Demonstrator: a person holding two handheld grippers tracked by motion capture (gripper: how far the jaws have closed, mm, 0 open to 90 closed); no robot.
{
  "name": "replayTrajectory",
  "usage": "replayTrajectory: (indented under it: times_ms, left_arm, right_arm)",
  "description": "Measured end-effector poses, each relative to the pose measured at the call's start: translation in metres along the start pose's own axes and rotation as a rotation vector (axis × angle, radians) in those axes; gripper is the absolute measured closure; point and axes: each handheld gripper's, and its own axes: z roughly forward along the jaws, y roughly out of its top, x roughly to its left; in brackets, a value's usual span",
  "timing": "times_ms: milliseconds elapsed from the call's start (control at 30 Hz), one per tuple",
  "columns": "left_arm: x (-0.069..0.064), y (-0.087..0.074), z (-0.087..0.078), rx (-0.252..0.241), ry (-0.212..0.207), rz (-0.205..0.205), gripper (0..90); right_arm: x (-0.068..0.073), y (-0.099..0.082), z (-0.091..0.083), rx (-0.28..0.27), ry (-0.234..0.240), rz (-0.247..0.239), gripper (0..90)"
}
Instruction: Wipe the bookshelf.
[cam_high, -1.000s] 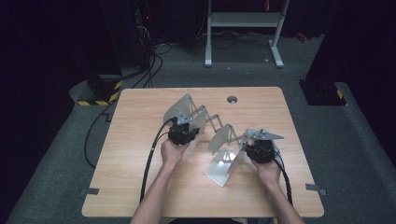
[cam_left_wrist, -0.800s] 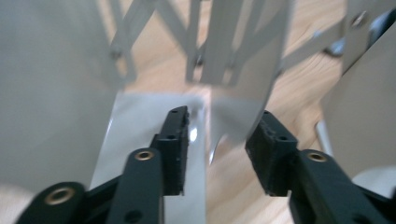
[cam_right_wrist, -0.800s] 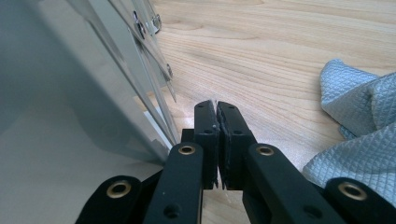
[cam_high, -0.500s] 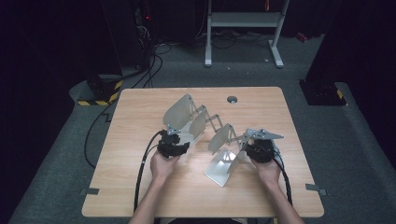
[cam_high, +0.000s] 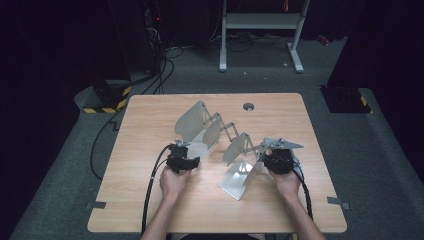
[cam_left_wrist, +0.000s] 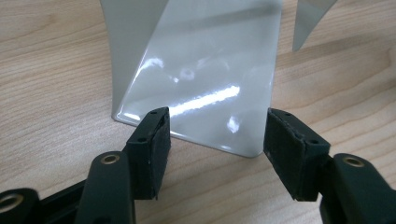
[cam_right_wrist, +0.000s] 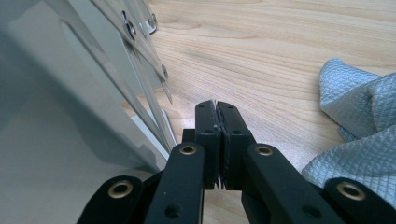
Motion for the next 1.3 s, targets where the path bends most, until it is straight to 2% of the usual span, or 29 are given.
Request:
replayTrajectory:
  times_ms: [133, 233, 367, 500, 633, 767, 933, 1067, 1200, 1300]
  left_arm:
    - [0.001, 0.004, 0.003, 0.005, 0.008, 0.017, 42.3]
    - [0.006, 0.005, 0.005, -0.012, 0.002, 0.004, 43.2]
    - [0.007, 0.006, 0.007, -0.024, 0.007, 0.012, 44.1]
    - [0.004, 0.014, 0.011, 0.018, 0.037, 0.06, 43.5]
    - [0.006, 0.017, 0.016, 0.0, 0.023, 0.058, 43.5]
    - [0.004, 0.024, 0.02, 0.025, 0.034, 0.089, 43.5]
    - [0.007, 0.025, 0.023, -0.006, 0.003, 0.078, 44.7]
    - [0.006, 0.025, 0.025, -0.017, 0.001, 0.094, 44.8]
    - [0.002, 0.031, 0.028, 0.019, 0.017, 0.121, 44.5]
    - [0.002, 0.034, 0.031, 0.016, 0.01, 0.124, 44.5]
  right_arm:
    - [0.001, -0.001, 0.0, 0.003, 0.003, -0.003, 88.8]
    - [0.002, -0.002, 0.0, 0.002, 0.008, -0.002, 88.8]
    - [0.005, -0.003, -0.001, -0.001, 0.014, -0.002, 89.0]
    - [0.008, -0.005, -0.001, -0.002, 0.018, -0.011, 89.0]
    - [0.011, -0.007, -0.003, -0.005, 0.022, -0.018, 89.1]
    - [0.015, -0.011, -0.006, -0.009, 0.028, -0.021, 89.1]
    - [0.021, -0.015, -0.011, -0.017, 0.038, -0.031, 89.2]
    - [0.027, -0.018, -0.012, -0.014, 0.044, -0.046, 89.7]
    - [0.034, -0.019, -0.014, -0.016, 0.052, -0.067, 89.8]
    - [0.04, -0.021, -0.015, -0.018, 0.058, -0.08, 89.8]
